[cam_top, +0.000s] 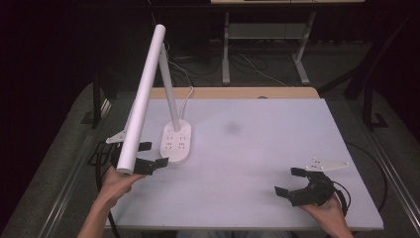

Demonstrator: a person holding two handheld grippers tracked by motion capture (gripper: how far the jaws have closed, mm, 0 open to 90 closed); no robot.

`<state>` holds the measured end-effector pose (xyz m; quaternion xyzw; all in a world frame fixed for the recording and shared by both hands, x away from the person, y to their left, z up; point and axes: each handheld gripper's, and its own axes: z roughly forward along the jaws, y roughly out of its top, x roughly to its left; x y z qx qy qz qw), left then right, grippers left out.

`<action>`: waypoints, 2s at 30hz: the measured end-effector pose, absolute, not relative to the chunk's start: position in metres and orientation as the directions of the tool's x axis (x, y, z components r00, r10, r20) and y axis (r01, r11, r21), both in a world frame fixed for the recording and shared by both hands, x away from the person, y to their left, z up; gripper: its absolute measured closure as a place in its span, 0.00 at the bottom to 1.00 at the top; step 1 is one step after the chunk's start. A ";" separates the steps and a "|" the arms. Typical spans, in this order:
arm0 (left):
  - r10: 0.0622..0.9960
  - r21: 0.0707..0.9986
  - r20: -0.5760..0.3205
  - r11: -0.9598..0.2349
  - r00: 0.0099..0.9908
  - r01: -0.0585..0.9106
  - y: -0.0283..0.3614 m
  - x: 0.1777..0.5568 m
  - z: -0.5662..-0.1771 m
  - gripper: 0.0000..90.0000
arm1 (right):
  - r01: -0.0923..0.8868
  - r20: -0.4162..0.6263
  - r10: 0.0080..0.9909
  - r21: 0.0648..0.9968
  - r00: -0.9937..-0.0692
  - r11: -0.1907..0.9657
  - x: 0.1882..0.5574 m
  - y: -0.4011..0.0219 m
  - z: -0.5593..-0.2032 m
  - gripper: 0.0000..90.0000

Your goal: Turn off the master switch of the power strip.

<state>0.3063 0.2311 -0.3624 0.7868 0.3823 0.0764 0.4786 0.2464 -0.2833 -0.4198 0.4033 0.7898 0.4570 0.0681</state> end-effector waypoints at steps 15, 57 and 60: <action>0.691 0.804 -0.224 -0.267 0.687 0.531 0.236 0.328 -0.354 0.02 | 0.574 0.258 0.701 0.777 -0.665 0.259 0.246 -0.283 -0.420 0.00; 0.733 0.759 -0.200 -0.304 0.650 0.576 0.246 0.388 -0.352 0.04 | 0.575 0.256 0.699 0.773 -0.668 0.267 0.247 -0.283 -0.422 0.00; 0.741 0.753 -0.210 -0.294 0.638 0.589 0.247 0.392 -0.354 0.04 | 0.573 0.253 0.699 0.774 -0.669 0.269 0.247 -0.283 -0.422 0.00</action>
